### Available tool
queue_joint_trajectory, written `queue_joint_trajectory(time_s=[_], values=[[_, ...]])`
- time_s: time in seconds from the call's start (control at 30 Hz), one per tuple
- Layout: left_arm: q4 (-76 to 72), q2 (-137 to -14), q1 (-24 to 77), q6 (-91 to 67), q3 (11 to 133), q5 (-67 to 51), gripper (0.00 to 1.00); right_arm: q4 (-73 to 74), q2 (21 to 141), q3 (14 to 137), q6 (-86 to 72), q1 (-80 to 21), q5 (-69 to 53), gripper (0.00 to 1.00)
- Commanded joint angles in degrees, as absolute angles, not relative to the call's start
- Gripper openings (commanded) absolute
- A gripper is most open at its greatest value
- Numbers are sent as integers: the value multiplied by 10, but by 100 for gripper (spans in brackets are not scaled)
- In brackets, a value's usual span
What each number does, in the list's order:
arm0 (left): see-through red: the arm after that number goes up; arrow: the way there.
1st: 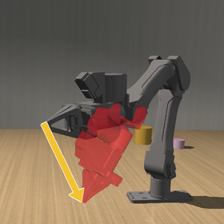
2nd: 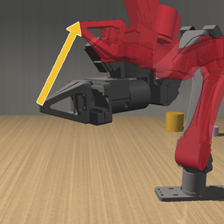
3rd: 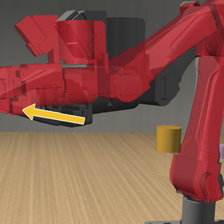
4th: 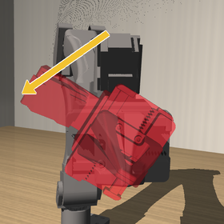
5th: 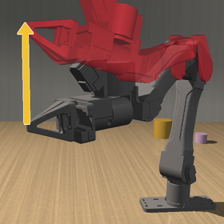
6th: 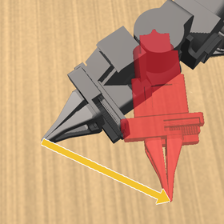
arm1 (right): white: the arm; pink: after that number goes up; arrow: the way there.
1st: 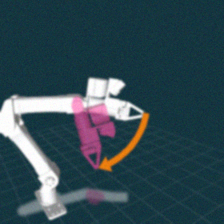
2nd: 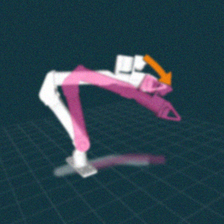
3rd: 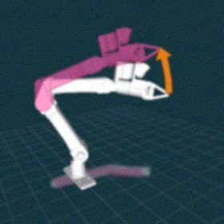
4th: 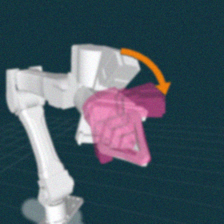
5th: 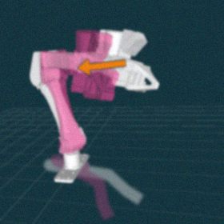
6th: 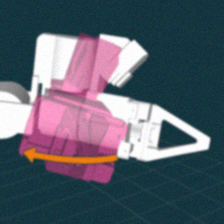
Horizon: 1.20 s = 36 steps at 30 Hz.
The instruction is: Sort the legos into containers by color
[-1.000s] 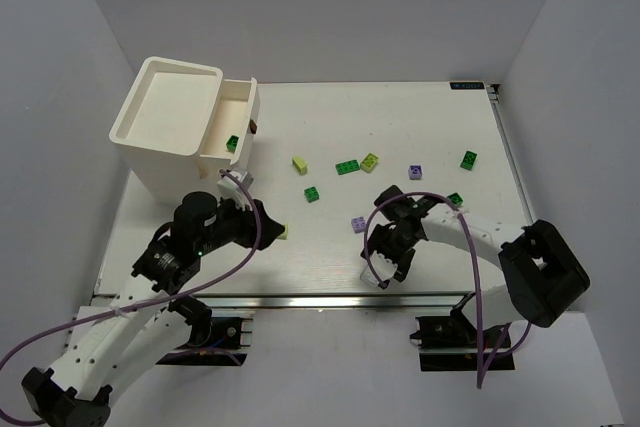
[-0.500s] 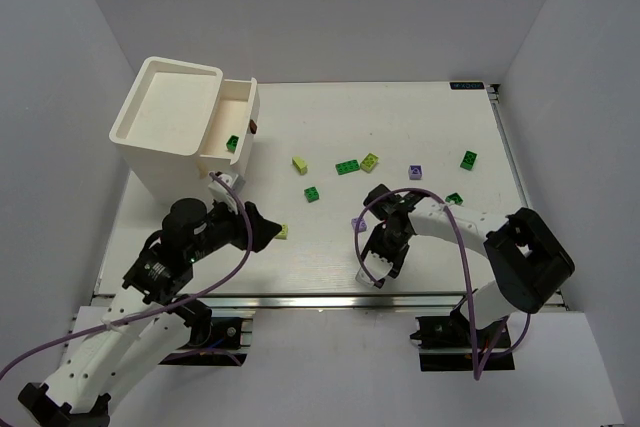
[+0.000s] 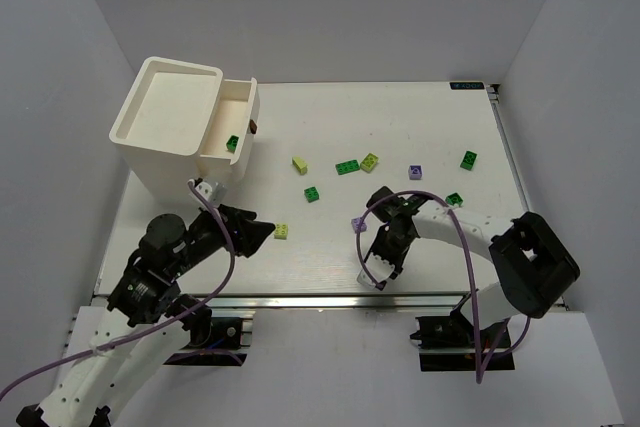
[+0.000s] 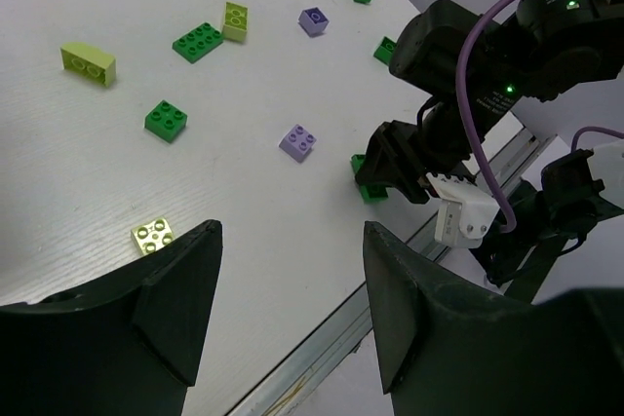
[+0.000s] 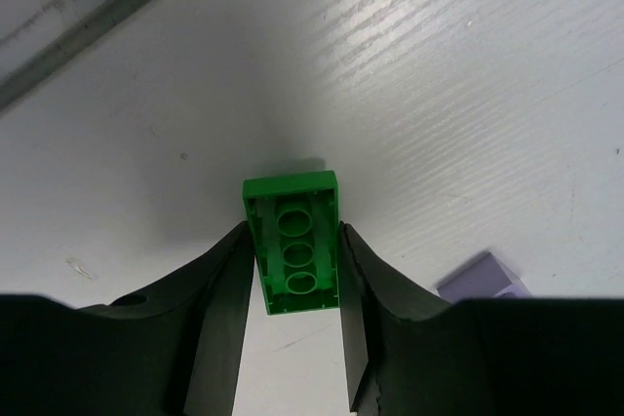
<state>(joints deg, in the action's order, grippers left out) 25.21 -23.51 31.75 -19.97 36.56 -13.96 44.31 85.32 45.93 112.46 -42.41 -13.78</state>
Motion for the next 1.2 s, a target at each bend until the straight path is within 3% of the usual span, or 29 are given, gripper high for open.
queue_joint_trajectory(time_s=[0.0,0.23,0.47,0.6,0.77,0.87,1.17], values=[[243,-218,321,-196,365,-141,69,470,845,427,1093,-428,-191,4],[236,-169,321,-195,359,-134,70,483,757,486,912,-429,-337,0],[235,-107,321,-199,354,-101,69,290,731,631,493,-447,-360,0],[237,-70,321,-202,351,-70,70,216,800,755,262,-455,-302,0],[243,-49,321,-206,351,-34,70,188,937,956,144,-470,-272,0],[249,-48,321,-209,352,-15,70,186,1024,1082,115,-477,-263,0],[252,-45,321,-216,350,25,70,72,1170,1246,44,-497,-205,0]])
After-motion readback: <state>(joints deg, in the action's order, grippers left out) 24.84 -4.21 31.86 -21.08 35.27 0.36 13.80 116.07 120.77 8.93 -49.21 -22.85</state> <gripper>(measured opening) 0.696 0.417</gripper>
